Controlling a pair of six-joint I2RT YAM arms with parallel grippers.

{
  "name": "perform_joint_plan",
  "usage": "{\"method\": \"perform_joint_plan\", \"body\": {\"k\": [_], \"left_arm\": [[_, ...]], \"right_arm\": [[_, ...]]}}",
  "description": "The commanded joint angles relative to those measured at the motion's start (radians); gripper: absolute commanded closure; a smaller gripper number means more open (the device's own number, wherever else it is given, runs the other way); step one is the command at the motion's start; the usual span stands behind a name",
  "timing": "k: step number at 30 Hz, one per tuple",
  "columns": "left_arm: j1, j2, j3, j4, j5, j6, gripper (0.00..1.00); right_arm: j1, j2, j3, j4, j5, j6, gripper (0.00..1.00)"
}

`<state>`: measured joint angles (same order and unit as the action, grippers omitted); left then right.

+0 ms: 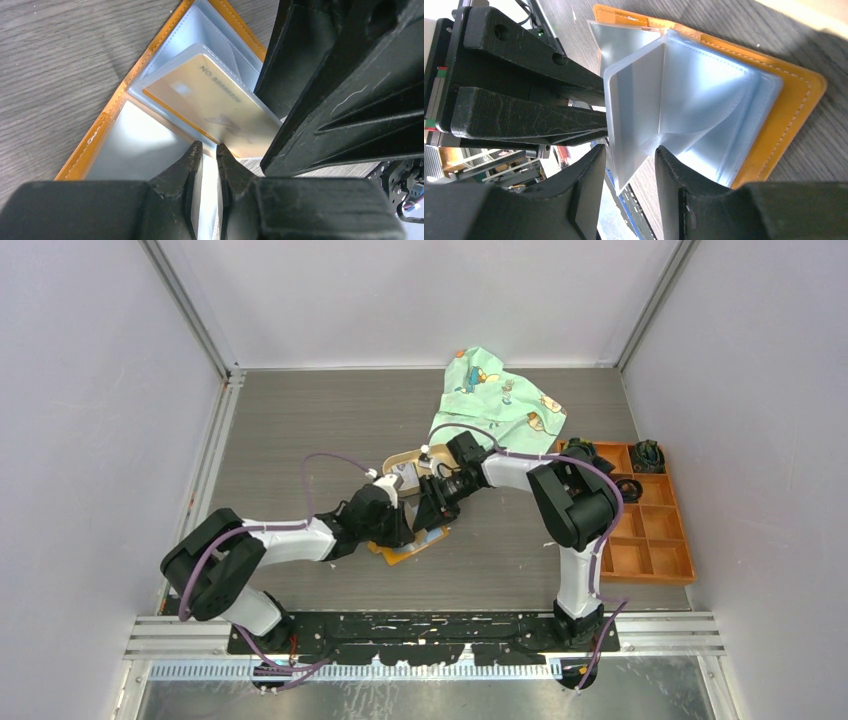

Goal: Put the credit cards into the card holder
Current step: Turn over the card slot in the card holder.

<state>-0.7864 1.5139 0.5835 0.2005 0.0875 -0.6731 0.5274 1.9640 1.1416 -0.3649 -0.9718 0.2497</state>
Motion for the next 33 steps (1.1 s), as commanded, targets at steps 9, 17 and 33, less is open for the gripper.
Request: {"method": "perform_joint_plan", "body": {"k": [9,17,33], "left_arm": [[0.022,-0.052,-0.053,0.084,0.051,-0.036,0.82],[0.027,-0.070,-0.096,0.143,0.084,-0.040,0.81],[0.039,-0.177,-0.159,0.117,0.082,-0.045,0.78]], "right_arm": [[0.003,0.015,-0.068,0.287,-0.134,0.238,0.48],[0.000,0.031,-0.133,0.503,-0.078,0.475,0.48],[0.007,0.044,-0.164,0.660,-0.130,0.590,0.42]]}}
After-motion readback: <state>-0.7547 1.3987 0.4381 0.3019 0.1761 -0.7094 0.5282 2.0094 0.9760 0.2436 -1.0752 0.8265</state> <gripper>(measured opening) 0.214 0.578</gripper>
